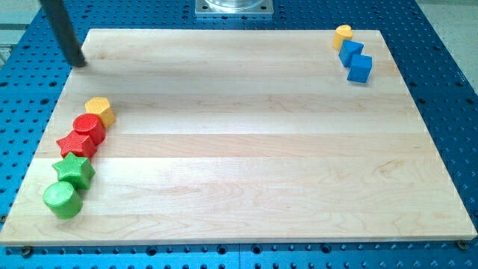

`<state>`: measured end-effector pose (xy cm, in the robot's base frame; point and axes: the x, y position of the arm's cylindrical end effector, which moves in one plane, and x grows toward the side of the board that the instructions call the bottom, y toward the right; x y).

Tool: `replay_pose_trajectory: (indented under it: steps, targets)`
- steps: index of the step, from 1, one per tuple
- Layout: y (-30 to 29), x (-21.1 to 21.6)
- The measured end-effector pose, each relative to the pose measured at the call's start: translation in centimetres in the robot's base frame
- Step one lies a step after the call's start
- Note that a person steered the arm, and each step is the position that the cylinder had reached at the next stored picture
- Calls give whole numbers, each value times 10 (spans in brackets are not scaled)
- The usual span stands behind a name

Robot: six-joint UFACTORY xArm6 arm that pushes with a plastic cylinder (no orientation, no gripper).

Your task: Move the yellow hexagon below the blue cube

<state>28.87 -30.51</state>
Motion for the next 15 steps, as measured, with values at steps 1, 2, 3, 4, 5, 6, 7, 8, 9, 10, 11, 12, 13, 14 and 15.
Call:
replay_pose_trajectory:
  steps: [1, 2, 3, 4, 5, 6, 7, 8, 9, 10, 11, 12, 13, 14, 15]
  targets:
    - [1, 44]
    - [2, 99]
    - [29, 103]
    - [89, 105]
    - [79, 113]
    - [79, 140]
    - [92, 149]
    - [167, 149]
    - [260, 150]
    - [252, 148]
    - [209, 148]
    - [208, 183]
    - [254, 199]
    - [261, 201]
    - [267, 196]
